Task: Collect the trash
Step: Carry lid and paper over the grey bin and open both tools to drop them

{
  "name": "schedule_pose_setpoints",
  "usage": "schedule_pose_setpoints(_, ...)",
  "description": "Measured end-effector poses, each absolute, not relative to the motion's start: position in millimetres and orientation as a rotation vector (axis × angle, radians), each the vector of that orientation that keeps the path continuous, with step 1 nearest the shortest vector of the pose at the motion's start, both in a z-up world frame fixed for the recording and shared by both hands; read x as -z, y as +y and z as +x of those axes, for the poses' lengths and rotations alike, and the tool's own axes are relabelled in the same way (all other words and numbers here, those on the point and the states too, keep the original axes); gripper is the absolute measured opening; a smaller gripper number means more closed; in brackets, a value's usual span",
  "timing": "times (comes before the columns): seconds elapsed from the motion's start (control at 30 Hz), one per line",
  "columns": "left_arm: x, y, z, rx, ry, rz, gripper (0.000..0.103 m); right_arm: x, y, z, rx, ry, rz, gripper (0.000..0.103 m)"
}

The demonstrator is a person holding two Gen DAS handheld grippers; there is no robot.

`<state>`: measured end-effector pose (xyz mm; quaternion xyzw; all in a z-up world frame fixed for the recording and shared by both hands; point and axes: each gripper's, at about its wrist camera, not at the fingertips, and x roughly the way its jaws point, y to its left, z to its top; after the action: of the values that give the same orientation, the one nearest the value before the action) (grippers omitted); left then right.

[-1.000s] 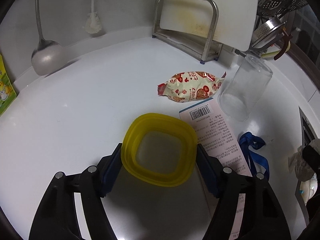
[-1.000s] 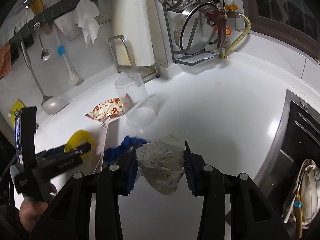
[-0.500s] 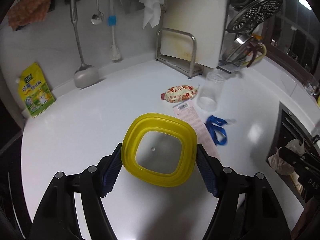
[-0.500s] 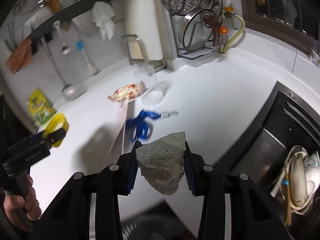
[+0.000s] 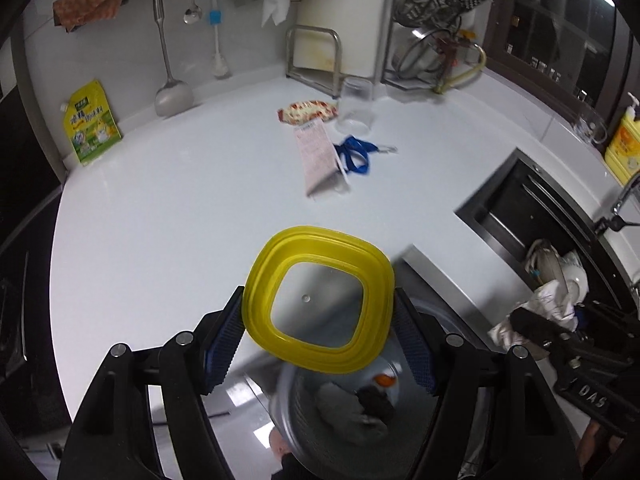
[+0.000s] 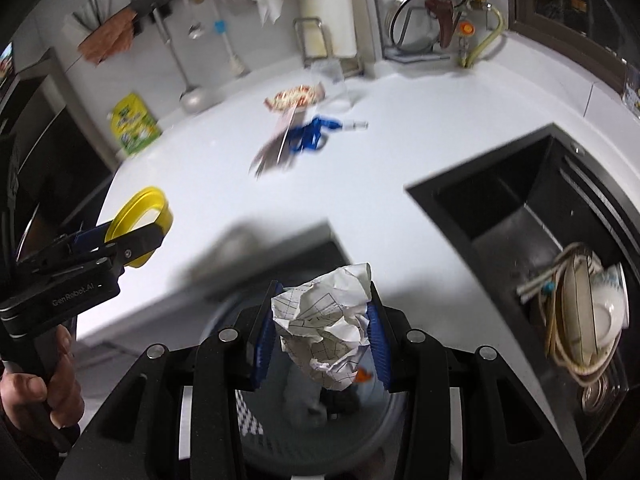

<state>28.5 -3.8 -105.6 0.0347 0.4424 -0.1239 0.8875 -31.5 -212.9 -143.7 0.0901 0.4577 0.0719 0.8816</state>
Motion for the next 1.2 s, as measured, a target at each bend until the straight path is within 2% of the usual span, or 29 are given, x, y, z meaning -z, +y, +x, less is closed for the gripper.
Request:
schedule_pose_setpoints(0.37, 129, -22, -34, 0.242, 0.998, 0.058, 0.069, 168, -217, -73, -0.225, 1.021, 0.182, 0.039)
schedule_pose_setpoints(1.0, 141, -12, -43, 0.195, 1.058, 0.0, 0.072, 177, -207, -68, -0.282, 1.046, 0.144, 0.04)
schedule_pose_setpoints(1.07, 140, -9, -43, 0.188, 1.06, -0.003, 0.072, 176, -207, -68, -0.281, 1.045, 0.144, 0.044)
schedule_pose_setpoints(1.17, 139, -5, -43, 0.18, 1.063, -0.01, 0.073, 173, -208, -69, -0.259, 1.027, 0.137, 0.069)
schedule_pose_setpoints(1.2, 139, -4, -43, 0.177, 1.065, -0.012, 0.074, 173, -209, -69, -0.257, 1.02, 0.144, 0.071)
